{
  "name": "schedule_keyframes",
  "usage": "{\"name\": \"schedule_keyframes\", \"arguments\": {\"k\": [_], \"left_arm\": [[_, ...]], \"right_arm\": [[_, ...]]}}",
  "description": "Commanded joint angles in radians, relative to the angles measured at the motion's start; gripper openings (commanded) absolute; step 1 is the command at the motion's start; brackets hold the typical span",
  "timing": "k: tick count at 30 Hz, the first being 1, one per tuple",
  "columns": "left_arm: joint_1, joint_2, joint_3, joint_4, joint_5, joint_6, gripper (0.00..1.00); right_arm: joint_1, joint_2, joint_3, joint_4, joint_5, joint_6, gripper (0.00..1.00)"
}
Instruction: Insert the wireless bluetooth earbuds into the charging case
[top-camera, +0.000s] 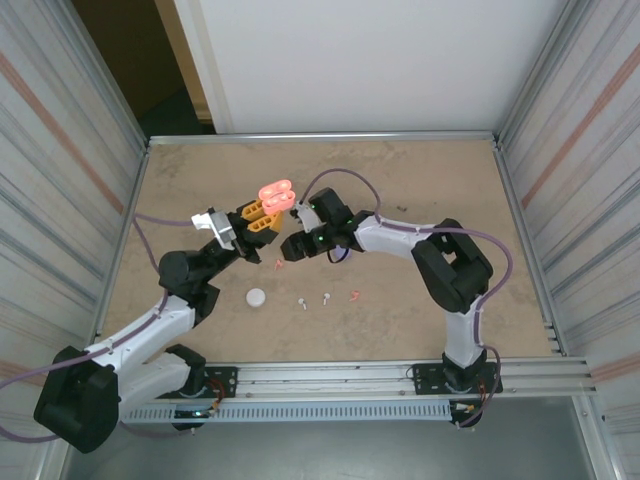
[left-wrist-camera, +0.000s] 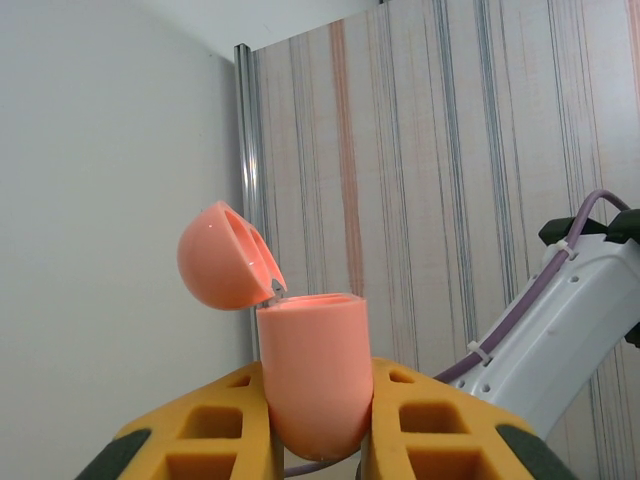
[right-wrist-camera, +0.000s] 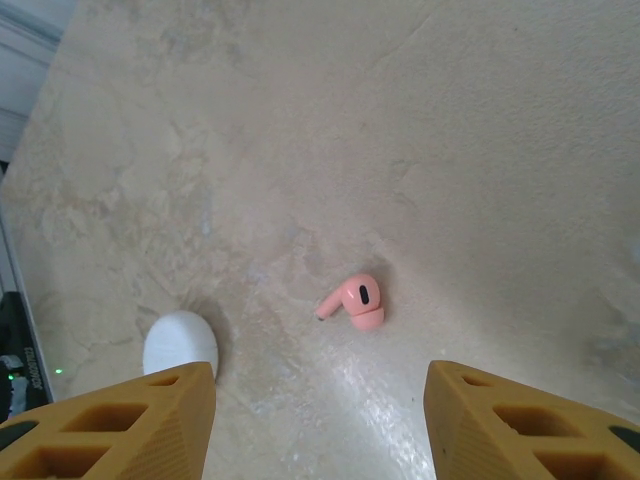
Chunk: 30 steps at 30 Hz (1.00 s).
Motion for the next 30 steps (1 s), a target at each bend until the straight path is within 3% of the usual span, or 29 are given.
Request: {"name": "schedule_keyframes", "arguments": {"k": [1, 30], "left_arm": [[-0.002, -0.016, -0.006, 0.02, -0.002, 0.024, 0.0], [-0.002, -0.01, -0.002, 0.01, -0.001, 0.03, 0.0]], "right_arm": [[0.013, 0.05, 0.051, -0.024, 0.014, -0.029, 0.55], [0.051, 0.227, 0.213, -0.126, 0.026, -0.067, 0.41]]}}
